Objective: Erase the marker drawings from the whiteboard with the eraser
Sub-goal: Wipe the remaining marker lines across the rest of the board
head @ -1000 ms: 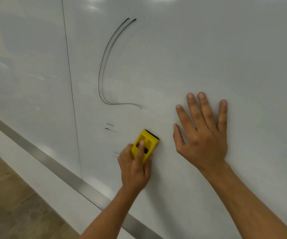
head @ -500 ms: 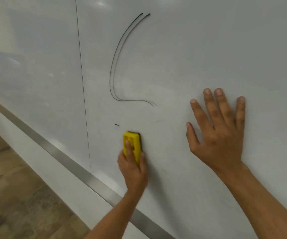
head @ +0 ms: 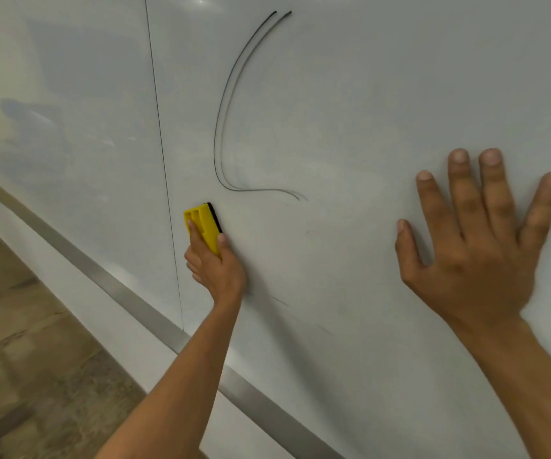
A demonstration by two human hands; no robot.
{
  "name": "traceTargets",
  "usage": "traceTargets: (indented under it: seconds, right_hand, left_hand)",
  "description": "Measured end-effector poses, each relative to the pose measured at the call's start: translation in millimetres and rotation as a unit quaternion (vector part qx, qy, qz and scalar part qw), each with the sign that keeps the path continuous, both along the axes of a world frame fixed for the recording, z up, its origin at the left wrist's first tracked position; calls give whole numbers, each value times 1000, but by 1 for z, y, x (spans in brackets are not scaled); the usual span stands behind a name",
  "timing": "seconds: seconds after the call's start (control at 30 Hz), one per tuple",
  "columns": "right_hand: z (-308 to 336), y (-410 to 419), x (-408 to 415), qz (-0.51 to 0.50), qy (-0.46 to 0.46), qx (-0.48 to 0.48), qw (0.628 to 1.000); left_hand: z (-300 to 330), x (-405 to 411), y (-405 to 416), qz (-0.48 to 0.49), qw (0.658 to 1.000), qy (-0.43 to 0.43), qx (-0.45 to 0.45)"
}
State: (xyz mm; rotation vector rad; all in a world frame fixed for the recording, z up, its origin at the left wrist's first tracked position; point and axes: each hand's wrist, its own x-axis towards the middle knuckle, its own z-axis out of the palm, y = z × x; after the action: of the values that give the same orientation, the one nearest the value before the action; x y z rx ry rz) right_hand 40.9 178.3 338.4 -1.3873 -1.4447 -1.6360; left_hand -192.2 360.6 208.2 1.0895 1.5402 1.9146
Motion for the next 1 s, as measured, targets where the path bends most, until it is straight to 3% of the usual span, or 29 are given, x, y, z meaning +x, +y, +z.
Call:
traceTargets:
  seconds: [0.1, 0.3, 0.47, 0.6, 0.67, 1.0]
  right_hand:
    - [-1, 1, -1, 0, 5, 3, 1000]
    - [-1, 1, 0, 6, 4, 10, 1000]
    - [-1, 1, 2, 12, 4, 8, 1000]
    - [-1, 1, 0, 5, 0, 7, 1000]
    - [-1, 1, 0, 3, 0, 5, 1000]
    - [0, 0, -2, 3, 2, 9, 1000]
  left_hand:
    - [-16, 15, -20, -16, 999, 34, 17]
    - [-87, 69, -105, -118, 970, 195, 85]
    - [-80, 60, -84, -70, 979, 168, 90]
    - [-55, 36, -36, 1, 998, -35, -47]
    - [-50, 29, -25, 5, 993, -83, -89]
    - [-82, 116, -150, -117, 992, 42, -34]
